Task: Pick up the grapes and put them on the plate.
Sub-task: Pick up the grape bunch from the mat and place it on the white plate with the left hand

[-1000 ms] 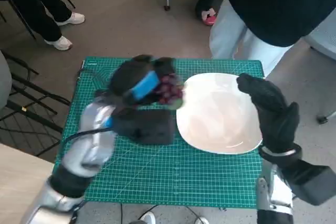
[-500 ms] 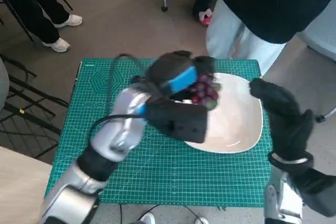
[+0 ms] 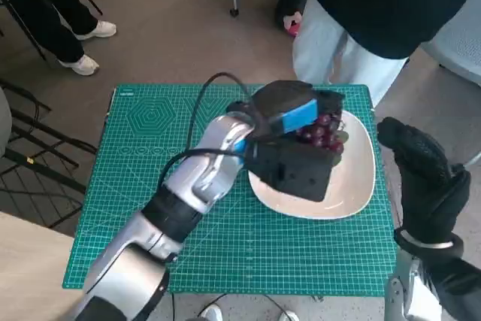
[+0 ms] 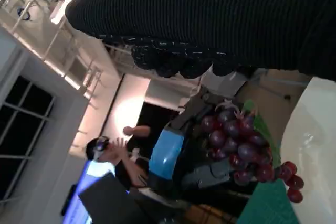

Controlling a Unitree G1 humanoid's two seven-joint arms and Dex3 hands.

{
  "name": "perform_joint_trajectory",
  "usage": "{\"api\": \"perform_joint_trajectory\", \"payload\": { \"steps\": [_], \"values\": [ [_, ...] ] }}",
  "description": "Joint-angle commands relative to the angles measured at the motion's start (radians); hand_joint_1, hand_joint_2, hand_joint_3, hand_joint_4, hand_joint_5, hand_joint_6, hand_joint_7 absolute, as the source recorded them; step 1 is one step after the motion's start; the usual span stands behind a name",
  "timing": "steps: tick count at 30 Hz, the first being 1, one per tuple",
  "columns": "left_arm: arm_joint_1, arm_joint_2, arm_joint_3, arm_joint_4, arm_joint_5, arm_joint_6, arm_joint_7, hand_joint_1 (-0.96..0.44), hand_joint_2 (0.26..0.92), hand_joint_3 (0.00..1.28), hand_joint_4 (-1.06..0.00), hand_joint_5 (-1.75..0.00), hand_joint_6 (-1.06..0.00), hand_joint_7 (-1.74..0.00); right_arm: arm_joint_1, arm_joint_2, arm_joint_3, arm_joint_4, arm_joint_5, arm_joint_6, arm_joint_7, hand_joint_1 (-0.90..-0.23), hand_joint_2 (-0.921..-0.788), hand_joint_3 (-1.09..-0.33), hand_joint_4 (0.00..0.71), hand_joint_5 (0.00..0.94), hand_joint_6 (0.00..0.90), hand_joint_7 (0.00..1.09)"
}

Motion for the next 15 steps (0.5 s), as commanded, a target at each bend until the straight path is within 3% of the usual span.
{"api": "perform_joint_trajectory", "payload": {
  "steps": [1,4,9,15],
  "values": [
    [-0.056,-0.031,-0.012,0.063,-0.002,-0.022,0.025,0.00,0.921,0.24,-0.46,-1.46,-0.48,-1.27,0.033,0.003,0.001,-0.014,-0.029,-0.003,-0.028,-0.637,-0.921,-0.773,0.370,0.005,0.197,0.03],
    [-0.067,-0.043,-0.017,0.091,-0.001,-0.028,0.030,0.00,0.921,0.21,-0.50,-1.45,-0.50,-1.21,0.038,0.004,0.003,-0.024,-0.038,-0.003,-0.039,-0.638,-0.921,-0.779,0.370,0.005,0.196,0.03],
    [-0.084,-0.061,-0.024,0.141,0.000,-0.037,0.039,0.00,0.921,0.20,-0.52,-1.38,-0.50,-1.26,0.043,0.003,0.005,-0.034,-0.048,-0.003,-0.051,-0.636,-0.921,-0.787,0.368,0.003,0.193,0.02],
    [-0.090,-0.071,-0.022,0.177,-0.008,-0.053,0.044,0.00,0.921,0.19,-0.51,-1.46,-0.56,-1.12,0.048,0.002,0.010,-0.038,-0.053,-0.006,-0.059,-0.633,-0.921,-0.792,0.366,0.002,0.193,0.02]
  ]
}}
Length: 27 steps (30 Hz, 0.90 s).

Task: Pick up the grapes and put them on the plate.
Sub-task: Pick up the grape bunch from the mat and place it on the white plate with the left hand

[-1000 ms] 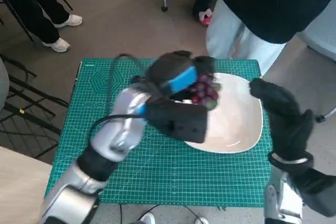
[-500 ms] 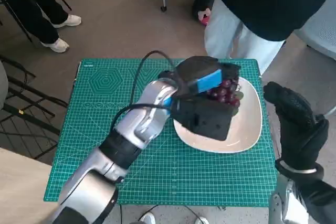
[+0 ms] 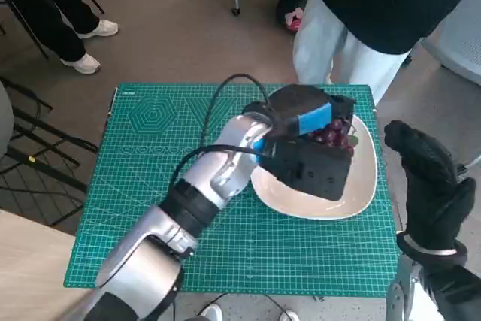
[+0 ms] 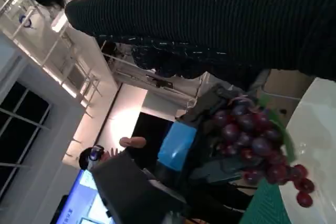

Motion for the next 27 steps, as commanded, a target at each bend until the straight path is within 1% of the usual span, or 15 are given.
{"api": "perform_joint_trajectory", "payload": {
  "steps": [1,7,9,11,12,13,14,15,16,17,18,19,22,24,27],
  "values": [
    [-0.034,-0.013,-0.001,0.031,-0.010,-0.024,0.017,0.00,0.921,0.19,-0.51,-1.48,-0.57,-1.10,0.024,0.001,0.009,-0.001,-0.020,0.005,-0.013,-0.632,-0.921,-0.793,0.365,0.001,0.193,0.03],
    [-0.048,-0.032,0.003,0.101,-0.017,-0.038,0.028,0.00,0.921,0.18,-0.48,-1.52,-0.60,-1.05,0.025,0.003,0.012,0.003,-0.018,0.001,-0.016,-0.628,-0.921,-0.795,0.366,0.001,0.196,0.03],
    [-0.054,-0.040,0.003,0.126,-0.019,-0.037,0.028,0.00,0.921,0.18,-0.50,-1.51,-0.58,-1.07,0.025,0.004,0.014,0.003,-0.017,0.000,-0.016,-0.627,-0.921,-0.796,0.367,0.002,0.196,0.03],
    [-0.058,-0.046,0.003,0.143,-0.021,-0.033,0.023,0.00,0.921,0.19,-0.51,-1.46,-0.55,-1.13,0.026,0.005,0.016,0.003,-0.016,-0.001,-0.016,-0.626,-0.921,-0.796,0.367,0.002,0.196,0.03],
    [-0.059,-0.049,0.003,0.150,-0.022,-0.029,0.017,0.02,0.920,0.19,-0.52,-1.43,-0.53,-1.14,0.026,0.005,0.017,0.003,-0.015,-0.001,-0.017,-0.626,-0.921,-0.796,0.368,0.002,0.196,0.03],
    [-0.060,-0.051,0.002,0.156,-0.023,-0.025,0.009,0.06,0.919,0.18,-0.53,-1.40,-0.51,-1.07,0.026,0.006,0.018,0.002,-0.015,0.000,-0.017,-0.625,-0.921,-0.795,0.368,0.002,0.196,0.03],
    [-0.061,-0.054,0.001,0.162,-0.024,-0.021,0.001,0.12,0.919,0.18,-0.54,-1.37,-0.49,-0.94,0.027,0.006,0.019,0.001,-0.014,0.000,-0.018,-0.625,-0.921,-0.795,0.369,0.003,0.197,0.03],
    [-0.063,-0.056,0.000,0.170,-0.023,-0.018,-0.005,0.18,0.918,0.16,-0.56,-1.35,-0.46,-0.75,0.027,0.007,0.020,0.000,-0.013,0.002,-0.019,-0.625,-0.921,-0.795,0.369,0.003,0.197,0.03],
    [-0.066,-0.058,-0.002,0.178,-0.023,-0.014,-0.011,0.19,0.910,0.14,-0.57,-1.29,-0.44,-0.55,0.027,0.007,0.021,-0.001,-0.012,0.003,-0.019,-0.625,-0.921,-0.795,0.369,0.003,0.197,0.03],
    [-0.068,-0.060,-0.004,0.187,-0.021,-0.013,-0.015,0.15,0.900,0.12,-0.56,-1.20,-0.42,-0.41,0.028,0.008,0.021,-0.001,-0.011,0.004,-0.019,-0.625,-0.921,-0.795,0.369,0.003,0.197,0.03],
    [-0.071,-0.062,-0.008,0.196,-0.017,-0.012,-0.017,0.08,0.889,0.10,-0.53,-1.07,-0.39,-0.29,0.028,0.008,0.022,-0.001,-0.010,0.005,-0.019,-0.625,-0.921,-0.795,0.370,0.003,0.197,0.03],
    [-0.073,-0.062,-0.012,0.203,-0.013,-0.013,-0.019,-0.05,0.876,0.08,-0.45,-0.85,-0.35,-0.20,0.027,0.008,0.022,-0.001,-0.009,0.006,-0.019,-0.625,-0.921,-0.794,0.370,0.003,0.197,0.03],
    [-0.075,-0.059,-0.024,0.219,-0.002,-0.020,-0.019,-0.36,0.878,0.03,-0.21,-0.29,-0.27,-0.06,0.026,0.008,0.022,0.005,-0.004,0.005,-0.017,-0.625,-0.921,-0.794,0.369,0.003,0.197,0.03],
    [-0.074,-0.056,-0.029,0.223,0.002,-0.026,-0.015,-0.49,0.895,0.04,-0.13,-0.14,-0.25,-0.03,0.025,0.008,0.023,0.008,-0.002,0.004,-0.016,-0.625,-0.921,-0.794,0.369,0.002,0.196,0.03],
    [-0.069,-0.051,-0.033,0.224,0.005,-0.034,0.000,-0.60,0.912,0.07,-0.08,-0.05,-0.23,-0.01,0.024,0.009,0.024,0.010,-0.002,0.003,-0.017,-0.625,-0.921,-0.795,0.369,0.002,0.194,0.03]
  ]
}}
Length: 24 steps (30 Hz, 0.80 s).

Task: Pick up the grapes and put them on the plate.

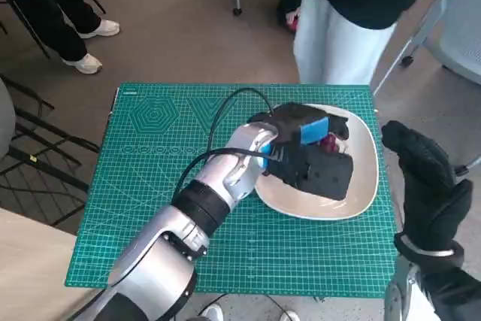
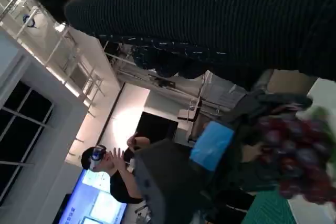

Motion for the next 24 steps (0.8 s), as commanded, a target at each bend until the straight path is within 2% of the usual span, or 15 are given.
{"api": "perform_joint_trajectory", "payload": {
  "steps": [1,9,14,19,24],
  "values": [
    [-0.025,0.006,-0.011,0.009,0.005,-0.020,0.018,-0.62,0.915,0.08,-0.08,-0.03,-0.23,-0.01,0.019,0.007,0.004,0.013,0.000,0.009,-0.007,-0.625,-0.921,-0.795,0.368,0.002,0.193,0.03],
    [0.011,0.028,0.003,-0.016,-0.005,-0.047,0.074,-0.67,0.921,0.16,-0.07,-0.01,-0.23,0.00,0.013,0.008,0.008,0.022,0.001,0.008,-0.006,-0.626,-0.921,-0.795,0.369,0.002,0.188,0.02],
    [0.045,0.065,0.031,-0.072,-0.036,-0.079,0.075,-0.66,0.921,0.18,-0.08,0.00,-0.23,0.00,0.005,0.004,0.008,0.034,0.006,0.009,-0.002,-0.627,-0.921,-0.795,0.368,0.001,0.187,0.02],
    [0.107,0.118,0.099,-0.156,-0.117,-0.137,0.049,-0.64,0.921,0.18,-0.09,-0.01,-0.24,-0.01,-0.007,0.002,0.011,0.046,0.012,0.011,0.002,-0.628,-0.921,-0.797,0.367,0.000,0.186,0.02],
    [0.196,0.160,0.210,-0.216,-0.265,-0.230,0.011,-0.62,0.921,0.22,-0.12,-0.02,-0.26,-0.01,-0.018,-0.001,0.015,0.055,0.014,0.012,0.007,-0.635,-0.921,-0.794,0.368,0.001,0.186,0.02]
  ]
}}
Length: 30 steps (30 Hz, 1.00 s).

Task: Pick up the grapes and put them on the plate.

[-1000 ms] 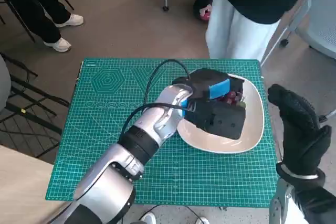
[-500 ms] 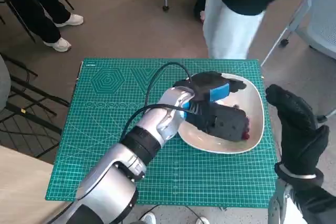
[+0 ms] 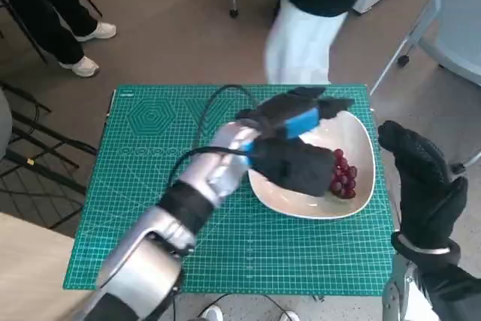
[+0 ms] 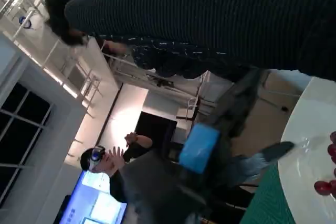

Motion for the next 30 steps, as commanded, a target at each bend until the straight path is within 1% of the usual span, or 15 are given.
{"api": "perform_joint_trajectory", "payload": {
  "steps": [1,6,10,12,15,20,24,30],
  "values": [
    [0.098,0.047,0.117,-0.060,-0.154,-0.089,-0.046,-0.61,0.921,0.23,-0.12,-0.02,-0.26,-0.02,-0.008,0.000,0.006,0.025,0.005,0.012,0.008,-0.636,-0.921,-0.793,0.369,0.001,0.187,0.02],
    [0.186,0.045,0.255,-0.094,-0.372,-0.143,-0.146,-0.58,0.921,0.26,-0.15,-0.02,-0.29,-0.03,-0.021,0.000,0.013,0.032,0.011,0.018,0.016,-0.640,-0.921,-0.789,0.370,0.002,0.190,0.02],
    [0.254,0.035,0.347,-0.140,-0.524,-0.143,-0.218,-0.55,0.921,0.27,-0.17,-0.02,-0.29,-0.03,-0.030,0.003,0.019,0.033,0.015,0.024,0.021,-0.639,-0.921,-0.779,0.372,0.003,0.196,0.03],
    [0.288,0.029,0.388,-0.166,-0.590,-0.137,-0.243,-0.53,0.921,0.27,-0.17,-0.02,-0.29,-0.02,-0.033,0.004,0.023,0.032,0.016,0.025,0.024,-0.638,-0.921,-0.774,0.374,0.003,0.198,0.03],
    [0.348,0.028,0.446,-0.202,-0.664,-0.154,-0.256,-0.52,0.921,0.27,-0.18,-0.02,-0.28,-0.02,-0.040,0.007,0.032,0.032,0.015,0.026,0.028,-0.636,-0.921,-0.770,0.377,0.004,0.201,0.03],
    [0.427,0.049,0.497,-0.230,-0.696,-0.212,-0.252,-0.49,0.921,0.27,-0.18,-0.02,-0.26,0.00,-0.050,0.007,0.043,0.032,0.018,0.032,0.036,-0.631,-0.921,-0.764,0.379,0.005,0.204,0.03],
    [0.479,0.068,0.523,-0.254,-0.705,-0.251,-0.261,-0.46,0.921,0.27,-0.19,-0.01,-0.25,0.00,-0.057,0.004,0.049,0.035,0.026,0.041,0.047,-0.629,-0.921,-0.761,0.378,0.004,0.204,0.03],
    [0.561,0.089,0.546,-0.328,-0.705,-0.261,-0.249,-0.44,0.921,0.27,-0.21,-0.02,-0.25,-0.01,-0.069,0.001,0.054,0.045,0.039,0.051,0.070,-0.628,-0.921,-0.760,0.377,0.003,0.202,0.03]
  ]
}}
